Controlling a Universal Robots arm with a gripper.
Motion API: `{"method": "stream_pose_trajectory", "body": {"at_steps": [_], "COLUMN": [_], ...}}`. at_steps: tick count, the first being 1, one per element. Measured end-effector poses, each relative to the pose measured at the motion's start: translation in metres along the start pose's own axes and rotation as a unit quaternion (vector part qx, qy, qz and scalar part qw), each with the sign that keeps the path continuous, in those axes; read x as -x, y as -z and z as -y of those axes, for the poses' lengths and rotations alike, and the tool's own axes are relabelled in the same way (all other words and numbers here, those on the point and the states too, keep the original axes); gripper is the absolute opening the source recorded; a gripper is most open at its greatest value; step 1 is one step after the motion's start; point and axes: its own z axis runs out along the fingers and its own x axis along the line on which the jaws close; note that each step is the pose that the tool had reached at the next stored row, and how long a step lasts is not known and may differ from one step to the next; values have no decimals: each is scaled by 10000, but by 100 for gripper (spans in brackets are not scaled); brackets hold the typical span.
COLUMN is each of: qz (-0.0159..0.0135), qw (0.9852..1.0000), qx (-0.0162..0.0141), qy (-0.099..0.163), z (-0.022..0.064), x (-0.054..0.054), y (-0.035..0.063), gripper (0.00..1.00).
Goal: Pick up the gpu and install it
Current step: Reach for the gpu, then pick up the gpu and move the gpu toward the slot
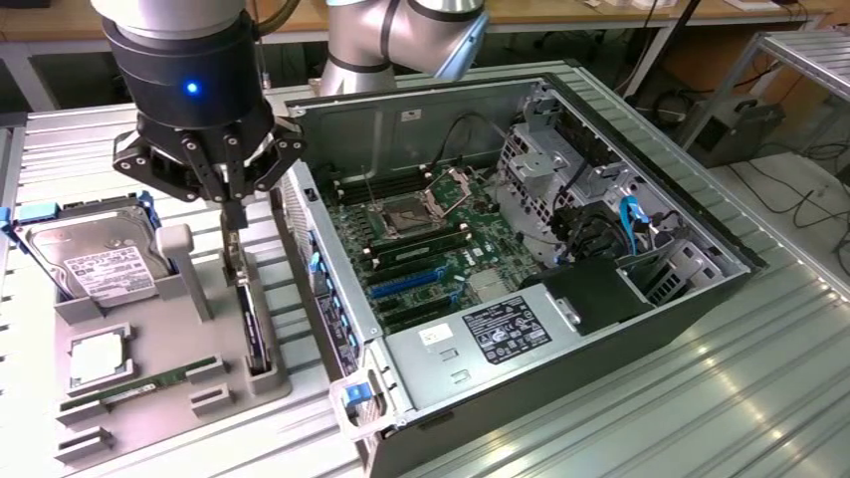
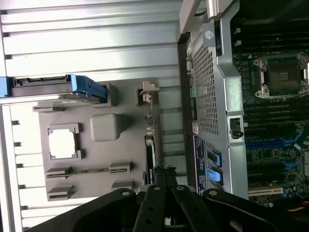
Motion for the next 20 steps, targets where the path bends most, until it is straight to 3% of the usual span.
{"method": "stream_pose_trajectory", "body": {"at_steps": [14, 18, 20], "qz": [-3, -3, -4], "qw": [10000, 10000, 10000], "qx": [0, 0, 1], "qy": [-1, -1, -1], "z": [0, 0, 0], "x": [0, 0, 0], "y": [-1, -1, -1], "gripper": [11, 36, 36]}}
